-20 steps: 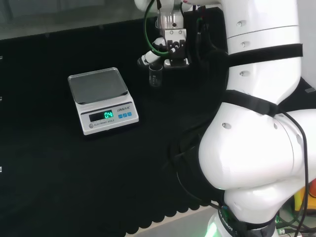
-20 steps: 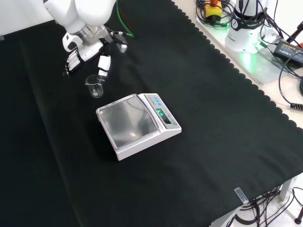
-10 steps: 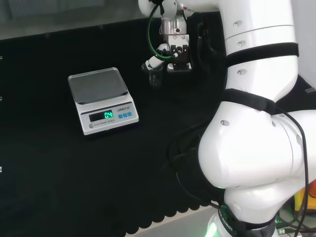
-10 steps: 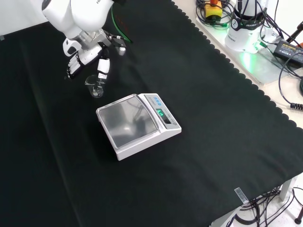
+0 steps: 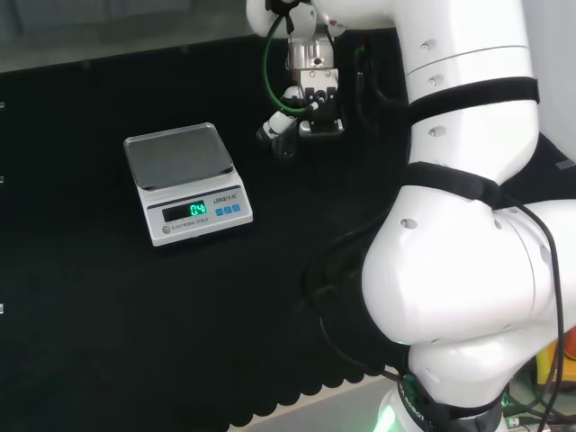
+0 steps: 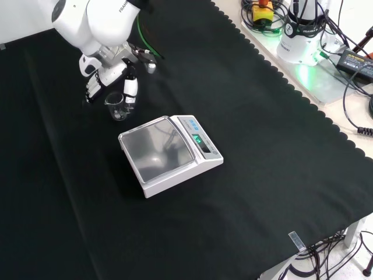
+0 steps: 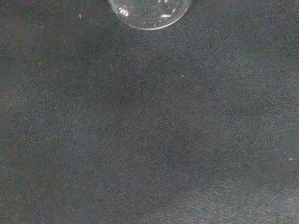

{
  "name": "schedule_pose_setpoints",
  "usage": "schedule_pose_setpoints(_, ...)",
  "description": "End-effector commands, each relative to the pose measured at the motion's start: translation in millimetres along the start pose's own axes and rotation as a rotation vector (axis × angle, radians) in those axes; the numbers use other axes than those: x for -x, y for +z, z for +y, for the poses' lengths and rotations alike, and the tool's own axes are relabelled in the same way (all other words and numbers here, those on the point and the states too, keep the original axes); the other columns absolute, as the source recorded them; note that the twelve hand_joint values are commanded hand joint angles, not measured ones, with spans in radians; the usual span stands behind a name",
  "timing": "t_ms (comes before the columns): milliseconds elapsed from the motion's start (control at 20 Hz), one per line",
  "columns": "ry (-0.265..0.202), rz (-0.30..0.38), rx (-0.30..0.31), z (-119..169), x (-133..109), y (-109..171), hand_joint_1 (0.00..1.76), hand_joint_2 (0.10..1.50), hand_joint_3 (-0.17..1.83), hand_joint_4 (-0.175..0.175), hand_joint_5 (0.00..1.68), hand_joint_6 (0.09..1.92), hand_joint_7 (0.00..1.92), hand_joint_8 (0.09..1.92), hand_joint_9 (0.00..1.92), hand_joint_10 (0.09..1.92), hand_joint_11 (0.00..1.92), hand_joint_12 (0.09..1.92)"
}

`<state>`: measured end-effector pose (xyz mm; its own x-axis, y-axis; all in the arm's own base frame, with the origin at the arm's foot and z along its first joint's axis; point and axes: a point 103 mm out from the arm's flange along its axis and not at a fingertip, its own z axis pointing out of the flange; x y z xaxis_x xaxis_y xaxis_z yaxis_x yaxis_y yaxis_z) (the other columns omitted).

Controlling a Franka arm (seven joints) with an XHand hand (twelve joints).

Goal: Pick up the beaker.

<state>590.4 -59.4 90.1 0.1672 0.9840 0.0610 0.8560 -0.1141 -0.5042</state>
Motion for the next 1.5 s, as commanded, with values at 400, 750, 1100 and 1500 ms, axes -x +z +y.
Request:
schedule_pose_setpoints(400, 0.023, -0.076, -0.005, -1, -11, -4, 0.73, 0.87, 0.13, -0.166, 0.38, 0.09, 0.28, 0.74, 0.46, 0.79, 0.54, 1.29)
schedule_pose_setpoints(750, 0.044, -0.092, 0.003, -6, -13, -12, 0.81, 0.86, 0.2, -0.175, 0.46, 0.09, 0.34, 0.74, 0.59, 0.74, 0.72, 1.2)
schedule_pose_setpoints(1100, 0.045, -0.115, -0.016, -9, -11, -16, 0.99, 0.81, 0.4, -0.175, 0.57, 0.09, 0.46, 0.75, 0.89, 0.54, 1.15, 0.87)
schedule_pose_setpoints(1500, 0.068, -0.094, 0.018, -9, -12, -16, 1.05, 0.78, 0.49, -0.175, 0.77, 0.33, 0.69, 0.71, 1.16, 0.33, 1.34, 0.71)
